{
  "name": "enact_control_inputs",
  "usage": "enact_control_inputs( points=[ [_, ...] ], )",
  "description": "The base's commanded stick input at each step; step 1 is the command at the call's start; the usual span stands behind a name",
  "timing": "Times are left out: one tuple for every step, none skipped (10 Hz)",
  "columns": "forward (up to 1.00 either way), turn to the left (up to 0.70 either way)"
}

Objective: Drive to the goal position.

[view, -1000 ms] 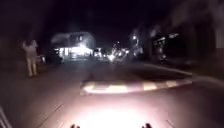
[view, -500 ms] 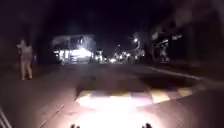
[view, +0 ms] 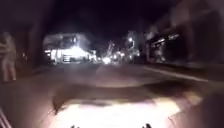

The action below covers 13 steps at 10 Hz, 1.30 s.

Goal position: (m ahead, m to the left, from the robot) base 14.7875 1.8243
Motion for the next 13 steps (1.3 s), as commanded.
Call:
enact_control_inputs(
  points=[
    [0.85,0.00],
    [0.85,0.00],
    [0.85,0.00],
    [0.85,0.00],
    [0.85,0.00],
    [0.85,0.00],
    [0.85,0.00],
    [0.85,0.00],
    [0.85,-0.01],
    [0.85,-0.24],
    [0.85,-0.33],
    [0.85,-0.34],
    [0.85,-0.21]
  ],
)
